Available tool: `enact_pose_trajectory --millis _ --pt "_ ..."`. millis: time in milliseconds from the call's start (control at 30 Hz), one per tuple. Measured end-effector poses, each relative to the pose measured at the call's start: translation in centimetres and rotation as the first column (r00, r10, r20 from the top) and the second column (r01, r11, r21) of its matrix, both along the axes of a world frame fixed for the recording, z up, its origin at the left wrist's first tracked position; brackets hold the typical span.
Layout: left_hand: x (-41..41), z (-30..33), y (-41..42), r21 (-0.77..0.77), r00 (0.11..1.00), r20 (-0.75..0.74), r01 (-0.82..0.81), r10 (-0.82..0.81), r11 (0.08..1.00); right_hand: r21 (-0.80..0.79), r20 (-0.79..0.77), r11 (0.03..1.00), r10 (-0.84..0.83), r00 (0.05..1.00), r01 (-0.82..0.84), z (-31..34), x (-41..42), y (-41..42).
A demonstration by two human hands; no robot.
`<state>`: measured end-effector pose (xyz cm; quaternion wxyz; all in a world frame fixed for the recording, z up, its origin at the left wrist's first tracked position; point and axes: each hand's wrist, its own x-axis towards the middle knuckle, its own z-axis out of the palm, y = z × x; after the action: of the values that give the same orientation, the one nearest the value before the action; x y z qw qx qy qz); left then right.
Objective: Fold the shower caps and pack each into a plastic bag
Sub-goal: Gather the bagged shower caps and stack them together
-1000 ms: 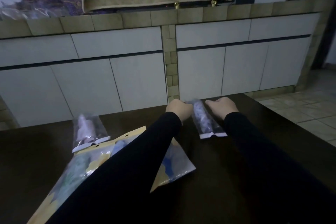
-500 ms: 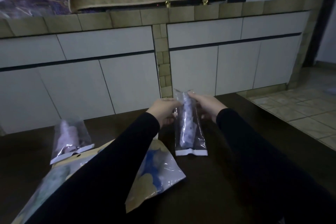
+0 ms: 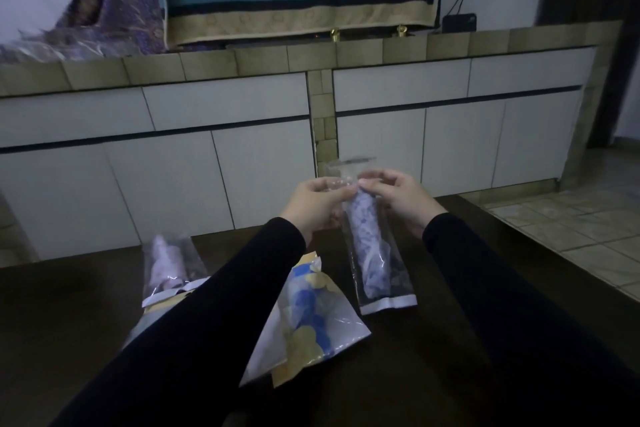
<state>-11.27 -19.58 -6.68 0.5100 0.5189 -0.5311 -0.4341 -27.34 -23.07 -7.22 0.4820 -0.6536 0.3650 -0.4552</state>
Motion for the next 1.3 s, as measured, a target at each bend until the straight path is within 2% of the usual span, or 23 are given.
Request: enact_pose_trajectory --millis 133,233,300,367,500,600,667,733,833,933,1033,1067,1200,1267,1300 --pt "-0.6 -0.4 0.1 -0.043 0.998 -0.055 -0.044 0.042 0.998 -0.036 -0.075 0.997 0.064 0.995 -0.067 -0.1 -0.6 -0.1" --pt "-0.8 -0.7 0.2 -0.108 0.998 -0.066 -0.015 0.008 0.994 -0.016 -0.027 0.987 0.162 0.986 -0.162 -0.3 -1.3 -0.3" --pt "-0.7 -0.8 0.3 -0.15 0.998 -0.031 0.046 -0.051 0.988 0.001 0.042 0.984 0.177 0.983 -0.177 -0.4 -1.5 -0.4" --pt "-0.4 -0.8 0.2 -0.168 0.996 -0.012 0.084 -0.088 0.982 -0.003 0.048 0.987 0.163 0.985 -0.163 -0.5 -1.5 -0.3" --pt "0.0 -0.8 0.6 -0.144 0.99 -0.026 0.132 -0.137 0.981 -0.047 -0.013 0.989 0.137 0.99 -0.138 -0.8 -1.4 -0.3" --pt "-0.7 -0.5 1.3 -0.078 0.996 -0.049 0.065 -0.069 0.995 -0.07 -0.032 0.99 0.119 0.992 -0.122 -1.0 -1.4 -0.5" --pt "-1.0 -0.3 1.3 -0.064 1.0 0.03 -0.003 0.005 0.998 -0.076 -0.045 0.99 0.118 0.992 -0.122 -1.0 -1.3 -0.5" --pt "-1.0 -0.5 1.1 -0.11 0.993 0.12 0.004 0.01 0.994 -0.051 -0.016 0.992 0.114 0.993 -0.114 -1.0 -1.2 -0.6" --pt "-0.7 -1.0 1.0 -0.121 0.99 0.139 0.036 -0.019 0.992 0.034 0.11 0.998 0.047 0.993 -0.051 -0.9 -1.0 -0.3" --pt "-0.8 -1.4 1.3 -0.137 0.999 0.032 0.001 0.004 0.991 0.023 0.12 0.998 0.055 0.991 -0.058 -1.0 -0.6 -0.2" --pt "-0.7 -1.6 1.3 -0.126 0.992 -0.092 -0.093 0.082 0.988 -0.051 -0.073 0.998 0.02 0.997 -0.024 -1.3 -0.4 -0.3" --pt "-0.7 -1.6 1.4 -0.106 0.986 -0.136 -0.116 0.101 0.988 -0.054 -0.083 0.999 -0.001 0.997 -0.003 -1.4 -0.3 -0.4" --pt "-0.8 -1.6 1.6 -0.054 0.958 -0.277 -0.097 0.079 0.994 0.03 0.109 0.999 -0.028 0.994 0.024 -1.5 0.1 -0.1" --pt "-0.8 -1.5 1.5 -0.074 0.964 -0.254 -0.095 0.073 0.993 0.039 0.157 0.999 -0.044 0.987 0.038 -1.6 0.1 0.3" --pt "-0.8 -1.5 1.3 -0.106 0.977 -0.191 -0.113 0.092 0.988 0.034 0.176 0.998 -0.054 0.983 0.049 -1.5 0.2 0.6"
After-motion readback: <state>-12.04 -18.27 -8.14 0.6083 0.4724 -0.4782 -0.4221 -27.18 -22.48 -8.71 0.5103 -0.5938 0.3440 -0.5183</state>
